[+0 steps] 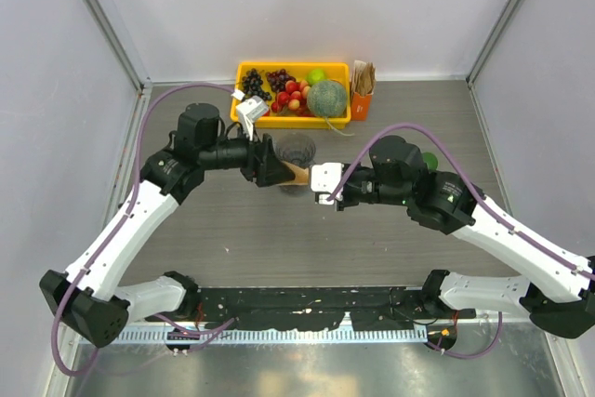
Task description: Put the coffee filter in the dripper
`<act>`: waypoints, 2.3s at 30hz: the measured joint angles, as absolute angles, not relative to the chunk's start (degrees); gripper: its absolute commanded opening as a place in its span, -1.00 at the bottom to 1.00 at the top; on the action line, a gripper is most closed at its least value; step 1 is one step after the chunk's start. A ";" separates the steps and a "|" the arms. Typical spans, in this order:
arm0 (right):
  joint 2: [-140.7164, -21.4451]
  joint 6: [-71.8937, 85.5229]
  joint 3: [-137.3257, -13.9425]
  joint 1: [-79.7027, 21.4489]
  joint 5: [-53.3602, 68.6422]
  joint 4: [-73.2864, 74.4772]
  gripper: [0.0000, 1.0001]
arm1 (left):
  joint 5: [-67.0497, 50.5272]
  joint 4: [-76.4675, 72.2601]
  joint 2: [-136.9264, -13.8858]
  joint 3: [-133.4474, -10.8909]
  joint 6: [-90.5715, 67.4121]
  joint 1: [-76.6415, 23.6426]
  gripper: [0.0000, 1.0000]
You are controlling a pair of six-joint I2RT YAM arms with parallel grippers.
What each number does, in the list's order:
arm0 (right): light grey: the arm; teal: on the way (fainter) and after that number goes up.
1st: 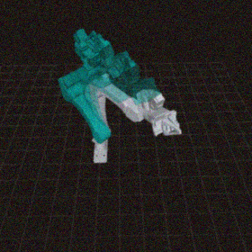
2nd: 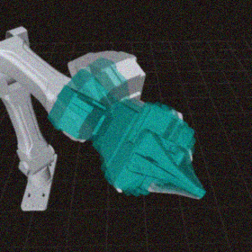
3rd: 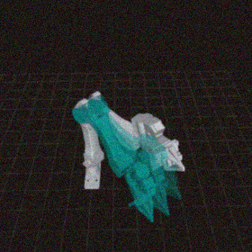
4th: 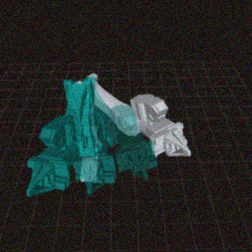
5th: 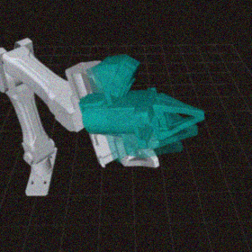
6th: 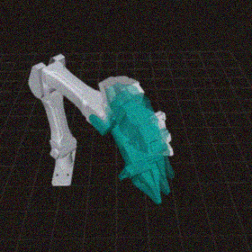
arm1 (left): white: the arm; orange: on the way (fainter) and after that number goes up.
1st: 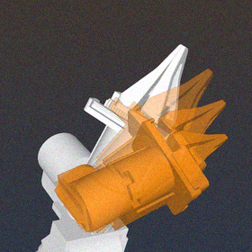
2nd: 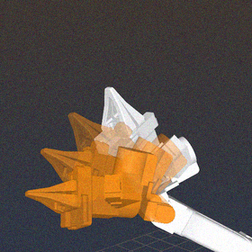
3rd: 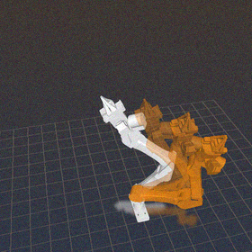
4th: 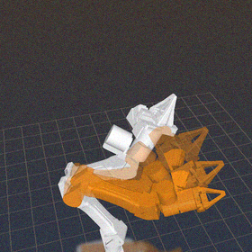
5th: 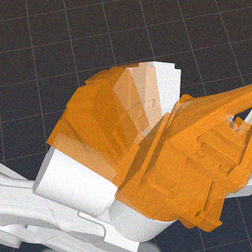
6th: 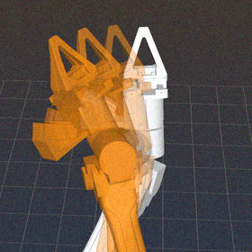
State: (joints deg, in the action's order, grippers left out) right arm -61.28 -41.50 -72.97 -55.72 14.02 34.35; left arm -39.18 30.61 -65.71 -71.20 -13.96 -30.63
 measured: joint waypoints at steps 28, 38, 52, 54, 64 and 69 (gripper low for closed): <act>-63.02 -39.79 -72.23 -56.51 9.10 31.70 0.06 | -51.13 13.56 -66.59 -63.07 -37.10 -26.89 -1.00; -63.20 -25.96 -79.29 -53.43 6.28 38.15 0.92 | -40.64 19.22 -64.40 -65.67 -30.68 -25.36 -1.00; -72.01 2.46 -101.32 -40.77 12.12 35.27 0.92 | -6.04 19.97 -59.20 -72.95 -9.82 -37.17 -1.00; -73.03 2.98 -102.00 -41.30 13.56 34.89 0.91 | -3.14 20.05 -59.90 -73.82 -7.99 -38.68 -1.00; -73.32 -8.14 -101.58 -54.06 2.83 35.40 0.93 | 4.82 20.73 -62.00 -76.90 -4.03 -40.29 -1.00; -75.64 -11.22 -102.13 -54.19 -7.09 35.64 0.84 | 5.17 20.49 -62.00 -77.01 -2.35 -41.58 -1.00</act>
State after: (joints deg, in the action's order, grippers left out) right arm -75.64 -11.22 -102.13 -54.19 -7.09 35.64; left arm 5.17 20.49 -62.00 -77.01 -2.35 -41.58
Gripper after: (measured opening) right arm 0.946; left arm 0.036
